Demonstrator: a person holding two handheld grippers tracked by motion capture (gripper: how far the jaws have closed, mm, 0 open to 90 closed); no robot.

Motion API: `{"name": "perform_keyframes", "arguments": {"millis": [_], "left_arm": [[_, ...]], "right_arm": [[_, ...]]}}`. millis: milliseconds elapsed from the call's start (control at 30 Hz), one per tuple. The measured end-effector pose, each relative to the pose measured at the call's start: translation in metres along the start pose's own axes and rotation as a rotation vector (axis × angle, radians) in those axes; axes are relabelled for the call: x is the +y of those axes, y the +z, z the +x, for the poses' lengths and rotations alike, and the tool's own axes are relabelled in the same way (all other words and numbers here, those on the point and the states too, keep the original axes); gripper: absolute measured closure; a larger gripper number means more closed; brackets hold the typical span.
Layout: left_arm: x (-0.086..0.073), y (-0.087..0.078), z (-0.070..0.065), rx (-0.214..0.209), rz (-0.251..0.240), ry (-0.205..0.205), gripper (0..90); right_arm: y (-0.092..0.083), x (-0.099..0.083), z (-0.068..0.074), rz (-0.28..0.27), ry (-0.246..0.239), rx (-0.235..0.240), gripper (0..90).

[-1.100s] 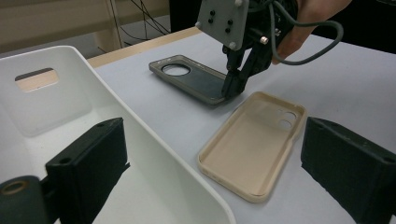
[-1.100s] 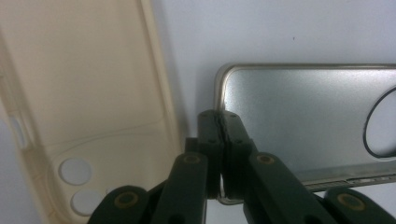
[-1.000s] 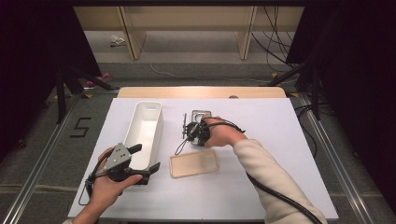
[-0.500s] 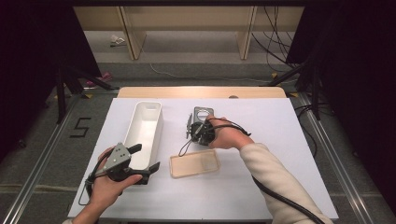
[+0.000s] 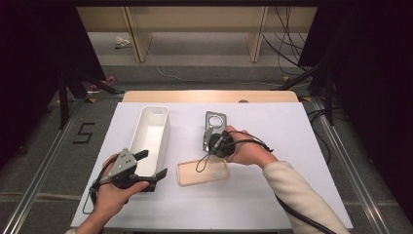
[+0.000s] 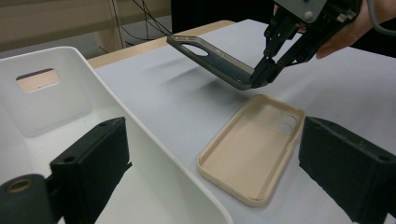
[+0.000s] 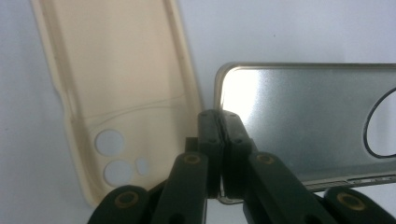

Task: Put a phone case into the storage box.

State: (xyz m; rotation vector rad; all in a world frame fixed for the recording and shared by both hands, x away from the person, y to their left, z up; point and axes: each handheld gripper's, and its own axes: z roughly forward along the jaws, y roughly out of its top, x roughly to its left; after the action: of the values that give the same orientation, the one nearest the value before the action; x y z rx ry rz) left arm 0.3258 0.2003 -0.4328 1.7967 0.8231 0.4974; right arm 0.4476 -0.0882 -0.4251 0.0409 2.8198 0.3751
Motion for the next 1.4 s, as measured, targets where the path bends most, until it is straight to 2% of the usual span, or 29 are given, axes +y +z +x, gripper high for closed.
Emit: {"name": "perform_keyframes", "arguments": {"millis": [367,567,633,1033,1200,1300,1333,1400], "left_arm": [[0.011,0.006,-0.006,0.000,0.004,-0.019,10.7],[0.024,0.014,-0.011,-0.003,0.031,-0.028,13.0],[0.029,0.019,-0.012,0.007,0.037,-0.033,14.0],[0.060,0.056,-0.015,-0.015,0.074,-0.036,15.1],[0.070,0.077,-0.019,-0.024,0.143,-0.050,15.9],[0.075,0.089,-0.021,-0.038,0.167,-0.060,17.4],[0.077,0.098,-0.022,-0.043,0.190,-0.067,18.2],[0.079,0.103,-0.022,-0.041,0.201,-0.073,18.9]], "right_arm": [[-0.006,-0.017,0.015,-0.058,0.015,-0.001,88.7],[-0.015,-0.021,0.022,-0.100,0.022,-0.014,88.7],[-0.018,-0.023,0.026,-0.105,0.024,-0.013,88.8],[-0.032,-0.033,0.047,-0.138,0.021,-0.022,88.7],[-0.036,-0.034,0.053,-0.151,0.014,-0.029,88.7],[-0.038,-0.034,0.056,-0.157,0.009,-0.027,88.7],[-0.039,-0.033,0.059,-0.162,0.003,-0.033,88.8],[-0.040,-0.033,0.060,-0.161,0.004,-0.032,88.8]]}}
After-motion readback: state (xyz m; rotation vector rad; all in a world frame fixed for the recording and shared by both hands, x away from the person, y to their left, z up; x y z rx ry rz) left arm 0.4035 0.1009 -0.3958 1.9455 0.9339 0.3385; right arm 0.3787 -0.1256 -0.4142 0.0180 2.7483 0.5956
